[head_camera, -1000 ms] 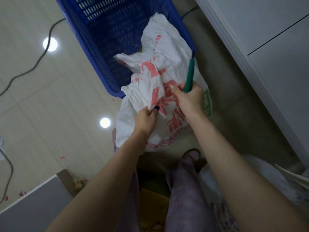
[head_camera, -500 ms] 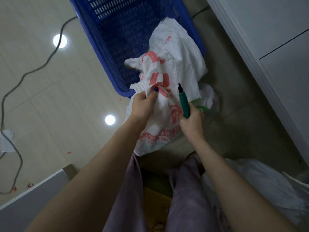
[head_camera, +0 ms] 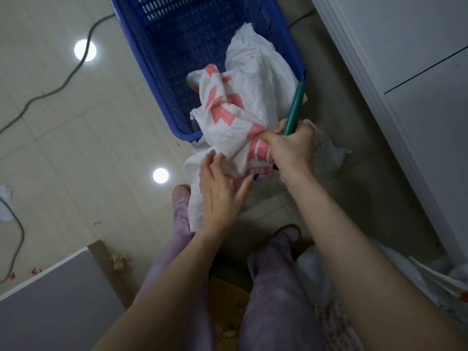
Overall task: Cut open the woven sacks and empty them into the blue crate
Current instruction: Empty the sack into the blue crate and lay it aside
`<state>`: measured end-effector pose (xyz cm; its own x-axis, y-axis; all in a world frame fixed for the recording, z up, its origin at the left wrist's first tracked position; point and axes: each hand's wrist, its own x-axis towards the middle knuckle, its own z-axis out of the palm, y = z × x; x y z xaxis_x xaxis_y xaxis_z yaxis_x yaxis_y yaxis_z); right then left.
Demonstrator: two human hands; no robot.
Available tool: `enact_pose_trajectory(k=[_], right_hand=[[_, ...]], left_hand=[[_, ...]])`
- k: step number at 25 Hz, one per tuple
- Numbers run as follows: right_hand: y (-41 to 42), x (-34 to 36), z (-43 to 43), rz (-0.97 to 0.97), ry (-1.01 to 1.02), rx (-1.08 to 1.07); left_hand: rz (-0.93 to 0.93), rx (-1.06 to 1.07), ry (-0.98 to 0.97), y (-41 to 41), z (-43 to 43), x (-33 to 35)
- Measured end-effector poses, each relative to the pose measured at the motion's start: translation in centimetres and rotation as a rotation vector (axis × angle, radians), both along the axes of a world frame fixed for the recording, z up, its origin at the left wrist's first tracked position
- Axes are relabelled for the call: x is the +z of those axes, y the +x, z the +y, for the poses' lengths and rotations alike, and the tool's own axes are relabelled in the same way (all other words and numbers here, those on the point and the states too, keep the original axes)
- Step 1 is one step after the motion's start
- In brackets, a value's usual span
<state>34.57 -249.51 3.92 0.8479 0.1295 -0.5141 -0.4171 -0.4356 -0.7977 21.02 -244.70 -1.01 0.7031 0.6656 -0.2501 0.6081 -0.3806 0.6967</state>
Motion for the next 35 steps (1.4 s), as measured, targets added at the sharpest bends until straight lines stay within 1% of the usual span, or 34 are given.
enact_pose_trajectory(k=[2, 3, 7, 9, 12, 14, 16, 17, 19, 21, 22, 25, 28, 30, 33, 35], right_hand=[[0.3, -0.1, 0.9, 0.042, 0.012, -0.056], [0.3, -0.1, 1.2, 0.062, 0.022, -0.079], [-0.2, -0.4, 1.7, 0.118, 0.052, -0.107], [-0.3, -0.5, 1.6, 0.129, 0.050, -0.067], [-0.8, -0.8, 0.5, 0.011, 0.032, 0.076], [-2.1, -1.5, -1.1, -0.046, 0.001, 0.092], [-3.3, -2.8, -3.4, -0.061, -0.056, 0.017], [-3.8, -3.3, -4.6, -0.053, -0.116, 0.013], [-4.4, -4.1, -6.6, -0.013, -0.212, 0.116], [-5.0, -4.6, -7.3, 0.048, -0.245, 0.249], [-5.2, -4.8, -7.2, 0.070, -0.247, 0.274], [-5.4, -5.7, -5.6, 0.055, -0.208, 0.225], [-5.7, -5.9, -4.6, -0.016, -0.235, 0.155], [-5.7, -5.3, -4.5, 0.004, -0.219, 0.148], [-5.7, -3.4, -3.6, 0.094, -0.098, 0.112], [-5.6, -1.8, -2.3, 0.166, 0.034, 0.060]], left_hand=[[0.057, -0.121, -0.012, -0.3, -1.0, -1.0], [0.100, -0.134, -0.019, 0.1, -1.2, -1.3], [0.155, 0.011, -0.037, 2.8, 0.3, -1.2], [0.153, 0.075, -0.127, 3.1, 1.7, -1.3], [0.161, 0.196, -0.302, 2.2, 2.2, -0.7], [0.140, 0.288, -0.459, 1.4, 2.0, -0.6], [0.126, 0.329, -0.555, 1.1, 1.9, -0.4], [0.120, 0.341, -0.585, 1.2, 2.0, -0.1], [0.079, 0.365, -0.621, 1.2, 2.2, 0.6], [0.048, 0.379, -0.660, 1.5, 2.8, 1.6], [0.023, 0.388, -0.689, 1.6, 3.1, 2.0], [-0.058, 0.403, -0.749, 2.0, 4.0, 2.6], [-0.059, 0.417, -0.705, 2.0, 4.8, 2.3], [-0.048, 0.412, -0.607, 1.9, 5.6, 1.9], [-0.044, 0.370, -0.417, 1.8, 6.6, 1.4], [-0.052, 0.261, -0.315, 1.5, 6.6, 1.6]])
